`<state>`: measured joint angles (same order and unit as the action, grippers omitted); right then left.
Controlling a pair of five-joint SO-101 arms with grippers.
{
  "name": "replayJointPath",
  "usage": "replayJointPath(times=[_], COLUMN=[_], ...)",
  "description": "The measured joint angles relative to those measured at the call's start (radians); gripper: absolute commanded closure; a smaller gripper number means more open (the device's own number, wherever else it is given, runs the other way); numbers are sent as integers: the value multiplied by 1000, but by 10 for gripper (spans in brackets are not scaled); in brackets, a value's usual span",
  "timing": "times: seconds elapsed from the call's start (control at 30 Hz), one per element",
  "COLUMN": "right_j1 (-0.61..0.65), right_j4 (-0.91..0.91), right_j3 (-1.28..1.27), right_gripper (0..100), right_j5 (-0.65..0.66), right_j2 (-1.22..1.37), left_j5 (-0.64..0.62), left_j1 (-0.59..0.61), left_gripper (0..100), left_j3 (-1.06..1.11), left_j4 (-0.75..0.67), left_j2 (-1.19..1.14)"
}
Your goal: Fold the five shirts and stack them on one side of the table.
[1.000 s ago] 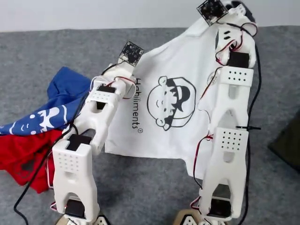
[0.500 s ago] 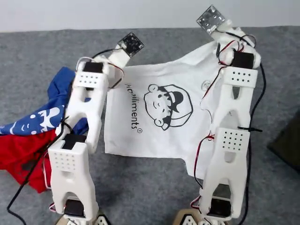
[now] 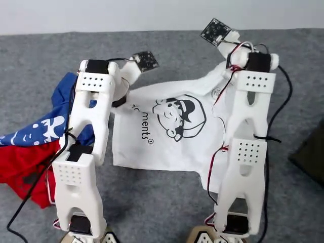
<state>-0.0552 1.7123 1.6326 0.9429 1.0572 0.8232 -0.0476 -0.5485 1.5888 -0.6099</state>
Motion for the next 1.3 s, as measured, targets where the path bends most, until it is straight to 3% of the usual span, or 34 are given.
replayJointPath(times=[0.17,0.4,0.63,1.03,1.2,1.3], right_j1=[-5,-12,-31,-38,-40,-48], right_j4=[37,25,-181,-390,-391,-388], right_j3=[0,0,0,0,0,0], right_gripper=[987,987,987,988,988,988], right_j5=[2,2,-46,-92,-101,-101], right_j2=[-60,-66,-66,-32,-29,-29], left_j5=[58,43,-132,-354,-368,-368], left_j1=[0,0,0,0,0,0], left_gripper=[998,998,998,998,998,998], left_j3=[-8,-14,-83,-94,-94,-94], left_j4=[92,41,-180,-738,-781,-723], left_j2=[0,0,0,-91,-117,-117])
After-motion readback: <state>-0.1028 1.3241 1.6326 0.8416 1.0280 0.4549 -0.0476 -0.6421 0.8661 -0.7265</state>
